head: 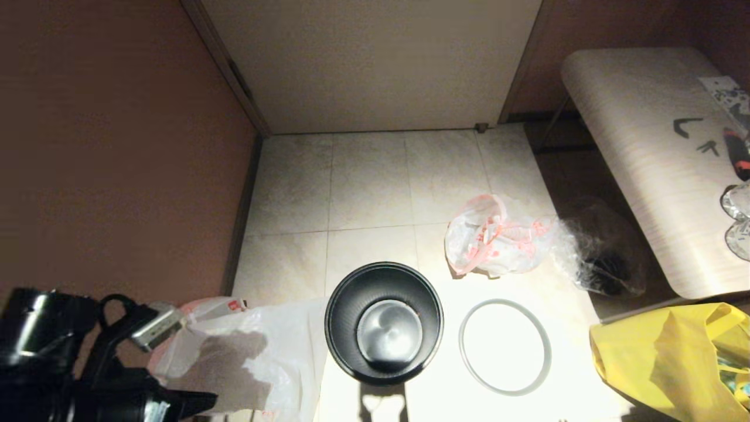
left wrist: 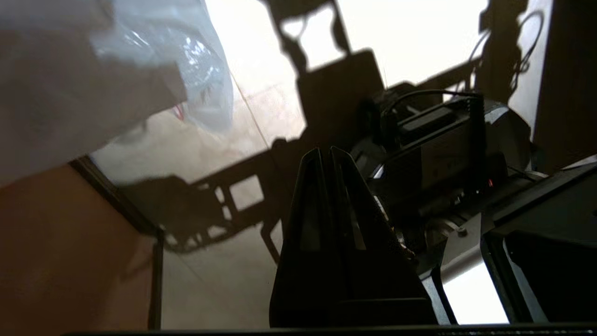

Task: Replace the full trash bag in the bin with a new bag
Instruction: Pick up a new trash bag

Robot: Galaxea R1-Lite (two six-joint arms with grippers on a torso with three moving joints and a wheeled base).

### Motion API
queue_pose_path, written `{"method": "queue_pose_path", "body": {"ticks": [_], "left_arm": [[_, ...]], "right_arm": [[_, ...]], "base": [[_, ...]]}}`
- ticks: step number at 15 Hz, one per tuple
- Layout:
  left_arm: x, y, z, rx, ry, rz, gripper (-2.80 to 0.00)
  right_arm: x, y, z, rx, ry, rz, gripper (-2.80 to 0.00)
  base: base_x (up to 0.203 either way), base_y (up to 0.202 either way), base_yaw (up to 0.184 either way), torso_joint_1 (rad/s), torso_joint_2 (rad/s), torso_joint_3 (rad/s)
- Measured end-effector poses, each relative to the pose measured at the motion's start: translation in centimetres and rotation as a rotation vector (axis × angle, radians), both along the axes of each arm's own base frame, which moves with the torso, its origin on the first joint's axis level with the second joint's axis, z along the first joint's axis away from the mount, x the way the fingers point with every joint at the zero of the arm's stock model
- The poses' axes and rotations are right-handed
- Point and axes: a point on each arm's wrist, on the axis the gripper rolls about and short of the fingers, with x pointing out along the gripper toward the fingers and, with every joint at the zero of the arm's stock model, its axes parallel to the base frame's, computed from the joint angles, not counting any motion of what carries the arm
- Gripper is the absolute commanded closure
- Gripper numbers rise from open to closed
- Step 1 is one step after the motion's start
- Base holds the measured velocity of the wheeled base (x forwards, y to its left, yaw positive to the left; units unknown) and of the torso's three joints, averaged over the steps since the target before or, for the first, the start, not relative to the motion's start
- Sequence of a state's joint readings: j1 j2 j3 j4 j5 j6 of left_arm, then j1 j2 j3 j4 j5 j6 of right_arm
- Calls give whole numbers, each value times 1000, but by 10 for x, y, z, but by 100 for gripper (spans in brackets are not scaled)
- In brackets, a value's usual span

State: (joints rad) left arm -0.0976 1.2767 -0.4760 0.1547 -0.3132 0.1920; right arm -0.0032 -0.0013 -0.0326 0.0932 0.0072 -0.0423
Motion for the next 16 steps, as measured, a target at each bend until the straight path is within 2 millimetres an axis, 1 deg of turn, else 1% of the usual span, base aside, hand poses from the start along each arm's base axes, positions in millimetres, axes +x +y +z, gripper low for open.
{"method": "queue_pose_path", "body": {"ticks": [3, 5, 8, 11, 13, 14, 16], "left_arm": [[47, -16, -10, 31, 102, 24, 0], [80, -35, -14, 17, 119, 67, 0], [124, -66, -27, 67, 135, 198, 0], [166, -91, -50, 169, 111, 360, 0], [185, -98, -66, 236, 93, 449, 0], [191, -99, -74, 251, 96, 475, 0], [197, -98, -85, 258, 114, 506, 0]], "right_arm": [[0, 0, 0, 0, 0, 0, 0], [0, 0, 0, 0, 0, 0, 0], [0, 0, 0, 0, 0, 0, 0], [0, 0, 0, 0, 0, 0, 0], [0, 0, 0, 0, 0, 0, 0], [0, 0, 0, 0, 0, 0, 0], [0, 0, 0, 0, 0, 0, 0]], "base": [[0, 0, 0, 0, 0, 0], [0, 0, 0, 0, 0, 0], [0, 0, 0, 0, 0, 0], [0, 0, 0, 0, 0, 0], [0, 0, 0, 0, 0, 0], [0, 0, 0, 0, 0, 0], [0, 0, 0, 0, 0, 0]]}}
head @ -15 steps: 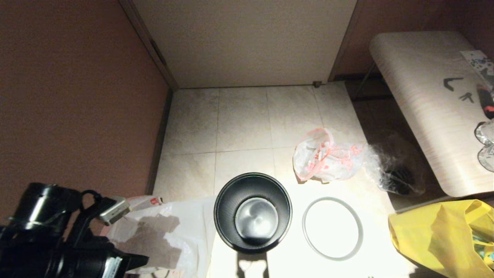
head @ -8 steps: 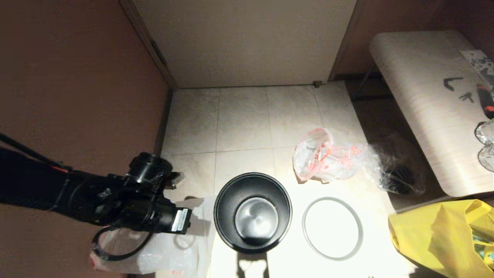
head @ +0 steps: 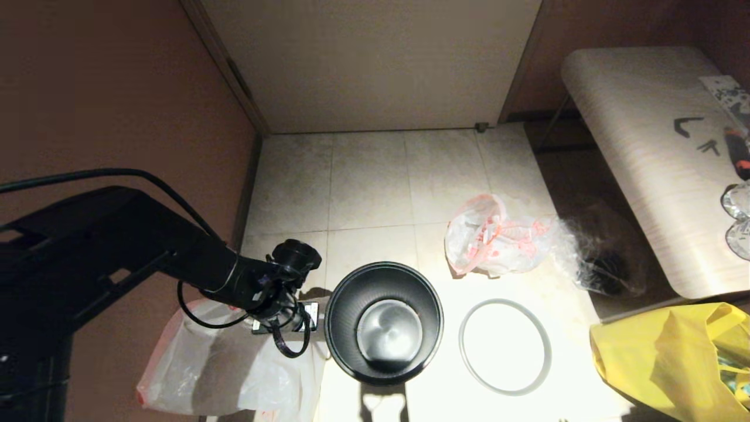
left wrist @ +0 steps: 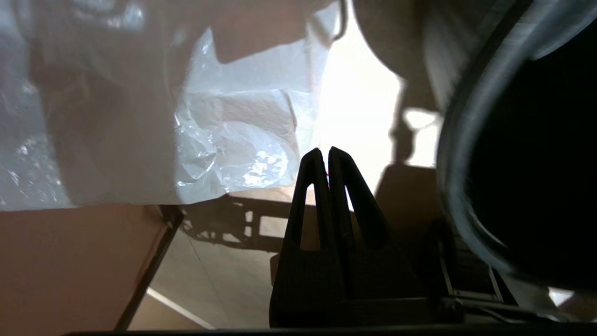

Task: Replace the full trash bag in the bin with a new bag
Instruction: Pick up a new trash bag

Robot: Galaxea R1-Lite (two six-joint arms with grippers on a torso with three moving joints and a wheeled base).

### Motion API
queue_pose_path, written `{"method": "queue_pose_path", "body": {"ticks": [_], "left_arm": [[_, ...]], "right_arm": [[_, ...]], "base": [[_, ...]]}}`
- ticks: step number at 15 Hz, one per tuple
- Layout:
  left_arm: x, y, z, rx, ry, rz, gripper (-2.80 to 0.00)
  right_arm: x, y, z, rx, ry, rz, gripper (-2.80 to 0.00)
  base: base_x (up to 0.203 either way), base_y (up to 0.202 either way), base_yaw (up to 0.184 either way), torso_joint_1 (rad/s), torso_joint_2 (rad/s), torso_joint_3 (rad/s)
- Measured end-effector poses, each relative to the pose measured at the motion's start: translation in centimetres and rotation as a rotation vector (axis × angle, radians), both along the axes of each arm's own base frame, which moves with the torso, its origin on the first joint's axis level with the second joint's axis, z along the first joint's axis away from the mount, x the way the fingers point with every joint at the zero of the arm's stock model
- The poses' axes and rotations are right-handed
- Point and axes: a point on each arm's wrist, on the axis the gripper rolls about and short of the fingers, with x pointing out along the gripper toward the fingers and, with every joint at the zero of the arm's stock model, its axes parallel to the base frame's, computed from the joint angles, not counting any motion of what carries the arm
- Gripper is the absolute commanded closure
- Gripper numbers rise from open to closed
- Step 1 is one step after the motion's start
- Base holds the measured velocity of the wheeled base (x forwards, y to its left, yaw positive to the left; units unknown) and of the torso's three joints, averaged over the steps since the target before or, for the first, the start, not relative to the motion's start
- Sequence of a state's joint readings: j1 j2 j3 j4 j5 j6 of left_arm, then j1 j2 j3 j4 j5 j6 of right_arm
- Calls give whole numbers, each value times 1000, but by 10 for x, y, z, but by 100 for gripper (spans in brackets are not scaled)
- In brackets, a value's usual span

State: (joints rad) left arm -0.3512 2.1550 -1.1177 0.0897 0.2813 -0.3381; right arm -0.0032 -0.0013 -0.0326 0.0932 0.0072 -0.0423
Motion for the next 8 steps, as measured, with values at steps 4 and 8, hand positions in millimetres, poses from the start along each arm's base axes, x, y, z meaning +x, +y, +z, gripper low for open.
{"method": "queue_pose_path", "body": {"ticks": [4, 8], "left_arm": [[14, 8, -9, -22, -13, 76, 0], [44, 7, 1, -126, -122, 246, 0]], "right_arm": [[0, 0, 0, 0, 0, 0, 0], [0, 0, 0, 0, 0, 0, 0]], "base": [[0, 0, 0, 0, 0, 0], [0, 0, 0, 0, 0, 0]]}}
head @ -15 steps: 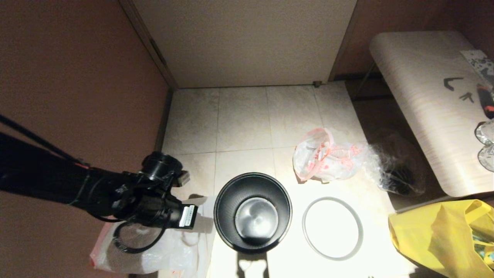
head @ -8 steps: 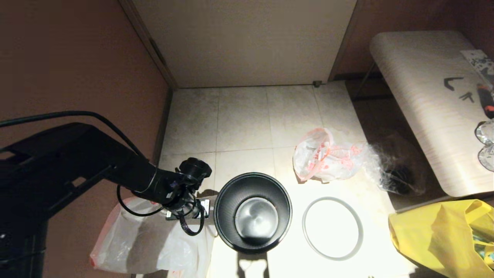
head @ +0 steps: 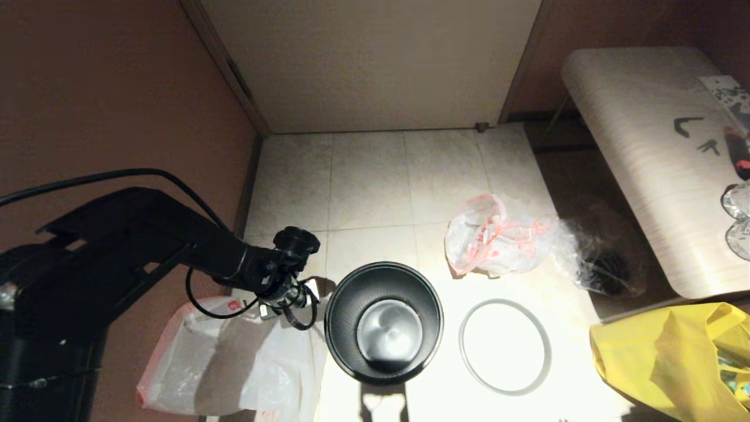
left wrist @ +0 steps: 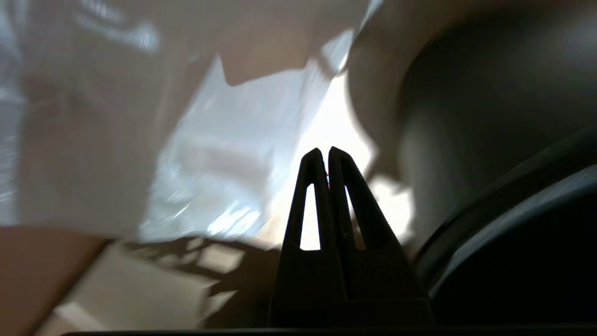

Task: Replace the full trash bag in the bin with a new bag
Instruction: Pick up a new trash bag

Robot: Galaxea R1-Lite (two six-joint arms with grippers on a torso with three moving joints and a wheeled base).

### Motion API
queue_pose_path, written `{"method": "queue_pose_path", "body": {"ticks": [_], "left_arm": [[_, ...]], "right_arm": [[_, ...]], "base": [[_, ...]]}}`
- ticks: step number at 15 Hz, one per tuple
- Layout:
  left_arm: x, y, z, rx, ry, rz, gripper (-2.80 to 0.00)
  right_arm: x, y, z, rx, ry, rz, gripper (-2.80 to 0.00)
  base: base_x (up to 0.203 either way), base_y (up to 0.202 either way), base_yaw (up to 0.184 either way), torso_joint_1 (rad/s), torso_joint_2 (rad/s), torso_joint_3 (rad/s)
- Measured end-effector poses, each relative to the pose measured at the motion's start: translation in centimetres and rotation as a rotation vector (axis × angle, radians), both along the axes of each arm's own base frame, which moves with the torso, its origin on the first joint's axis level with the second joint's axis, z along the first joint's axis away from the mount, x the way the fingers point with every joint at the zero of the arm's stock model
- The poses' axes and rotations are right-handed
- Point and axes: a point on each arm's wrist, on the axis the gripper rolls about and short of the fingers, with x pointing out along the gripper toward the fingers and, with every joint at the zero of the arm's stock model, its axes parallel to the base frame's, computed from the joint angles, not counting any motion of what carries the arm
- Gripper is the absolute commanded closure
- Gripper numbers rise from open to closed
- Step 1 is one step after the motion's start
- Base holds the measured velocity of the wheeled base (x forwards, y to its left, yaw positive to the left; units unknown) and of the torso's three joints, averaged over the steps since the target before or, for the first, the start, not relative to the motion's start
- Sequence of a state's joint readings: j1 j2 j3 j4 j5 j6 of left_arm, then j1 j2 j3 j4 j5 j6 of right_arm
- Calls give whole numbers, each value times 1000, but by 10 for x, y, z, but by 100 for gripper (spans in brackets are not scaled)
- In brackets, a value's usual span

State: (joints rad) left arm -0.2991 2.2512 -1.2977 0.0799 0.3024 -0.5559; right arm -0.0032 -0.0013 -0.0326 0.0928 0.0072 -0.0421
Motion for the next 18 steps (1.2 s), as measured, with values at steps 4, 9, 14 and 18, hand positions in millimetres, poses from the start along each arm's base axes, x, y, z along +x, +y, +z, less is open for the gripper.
{"method": "queue_pose_path", "body": {"ticks": [4, 9, 14, 18], "left_arm": [[34, -7, -3, 67, -83, 112, 0], [69, -14, -22, 127, -75, 260, 0], [72, -15, -36, 146, -22, 343, -280], [75, -17, -41, 156, -43, 412, -280]], "right_arm": [[0, 0, 0, 0, 0, 0, 0], [0, 0, 0, 0, 0, 0, 0], [0, 0, 0, 0, 0, 0, 0], [0, 0, 0, 0, 0, 0, 0]], "base": [[0, 0, 0, 0, 0, 0], [0, 0, 0, 0, 0, 0], [0, 0, 0, 0, 0, 0], [0, 0, 0, 0, 0, 0]]}}
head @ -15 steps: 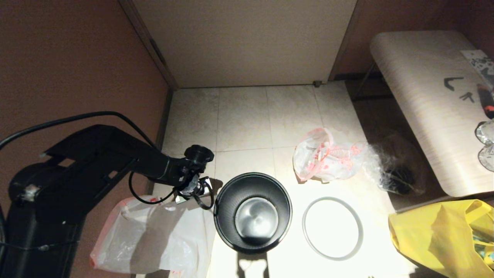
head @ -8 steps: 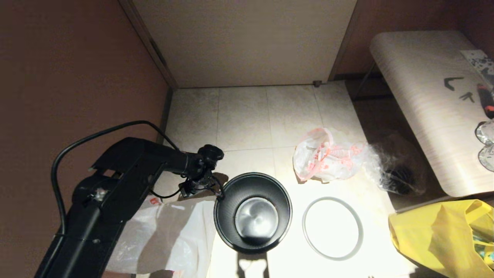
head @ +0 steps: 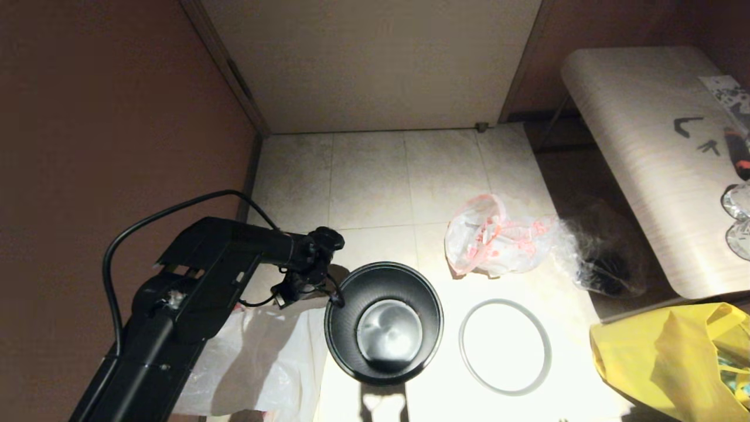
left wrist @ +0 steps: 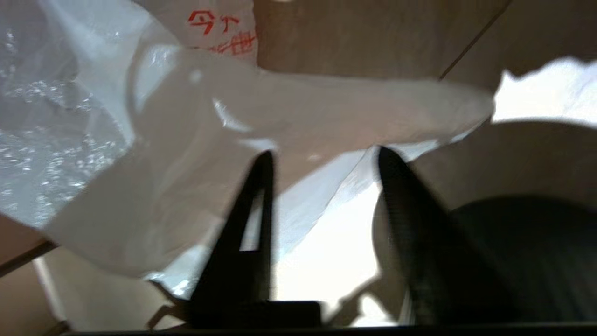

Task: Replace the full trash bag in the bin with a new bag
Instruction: Pick up a new trash bag

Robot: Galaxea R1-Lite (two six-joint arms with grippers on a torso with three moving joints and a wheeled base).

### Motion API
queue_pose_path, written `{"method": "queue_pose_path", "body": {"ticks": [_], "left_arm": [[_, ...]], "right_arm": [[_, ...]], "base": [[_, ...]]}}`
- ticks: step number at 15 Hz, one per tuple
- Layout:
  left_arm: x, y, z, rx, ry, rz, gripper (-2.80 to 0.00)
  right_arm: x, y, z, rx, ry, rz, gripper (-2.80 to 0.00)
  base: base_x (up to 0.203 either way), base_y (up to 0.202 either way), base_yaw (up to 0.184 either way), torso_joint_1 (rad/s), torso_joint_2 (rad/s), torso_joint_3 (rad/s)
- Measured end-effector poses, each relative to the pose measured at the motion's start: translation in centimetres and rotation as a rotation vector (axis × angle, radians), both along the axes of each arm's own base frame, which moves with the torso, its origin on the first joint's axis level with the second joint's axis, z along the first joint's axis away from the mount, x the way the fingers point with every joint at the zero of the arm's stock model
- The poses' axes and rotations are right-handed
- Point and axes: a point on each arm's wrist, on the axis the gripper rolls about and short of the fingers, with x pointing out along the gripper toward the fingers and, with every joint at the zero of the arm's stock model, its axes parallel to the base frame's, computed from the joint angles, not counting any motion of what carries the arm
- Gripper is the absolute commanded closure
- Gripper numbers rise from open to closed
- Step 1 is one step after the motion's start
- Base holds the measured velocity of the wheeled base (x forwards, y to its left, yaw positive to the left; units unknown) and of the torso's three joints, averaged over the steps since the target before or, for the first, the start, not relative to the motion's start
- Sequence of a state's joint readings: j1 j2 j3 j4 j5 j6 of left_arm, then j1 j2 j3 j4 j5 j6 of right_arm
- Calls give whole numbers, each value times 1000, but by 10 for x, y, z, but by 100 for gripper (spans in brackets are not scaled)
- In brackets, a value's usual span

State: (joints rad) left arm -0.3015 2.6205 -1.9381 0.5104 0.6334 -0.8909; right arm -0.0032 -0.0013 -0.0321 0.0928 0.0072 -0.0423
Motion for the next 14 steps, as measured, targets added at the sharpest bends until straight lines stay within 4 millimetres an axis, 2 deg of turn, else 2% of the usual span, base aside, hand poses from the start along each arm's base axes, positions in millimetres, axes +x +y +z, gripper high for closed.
{"method": "queue_pose_path", "body": {"ticks": [5, 10, 14], "left_arm": [[5, -2, 1, -26, -76, 49, -280], [1, -3, -16, 34, -27, 52, -280], [-14, -27, -25, 67, 53, -15, -280]], "right_arm": [[0, 0, 0, 0, 0, 0, 0], [0, 0, 0, 0, 0, 0, 0], [0, 0, 0, 0, 0, 0, 0]], "base": [[0, 0, 0, 0, 0, 0], [0, 0, 0, 0, 0, 0], [0, 0, 0, 0, 0, 0]]}}
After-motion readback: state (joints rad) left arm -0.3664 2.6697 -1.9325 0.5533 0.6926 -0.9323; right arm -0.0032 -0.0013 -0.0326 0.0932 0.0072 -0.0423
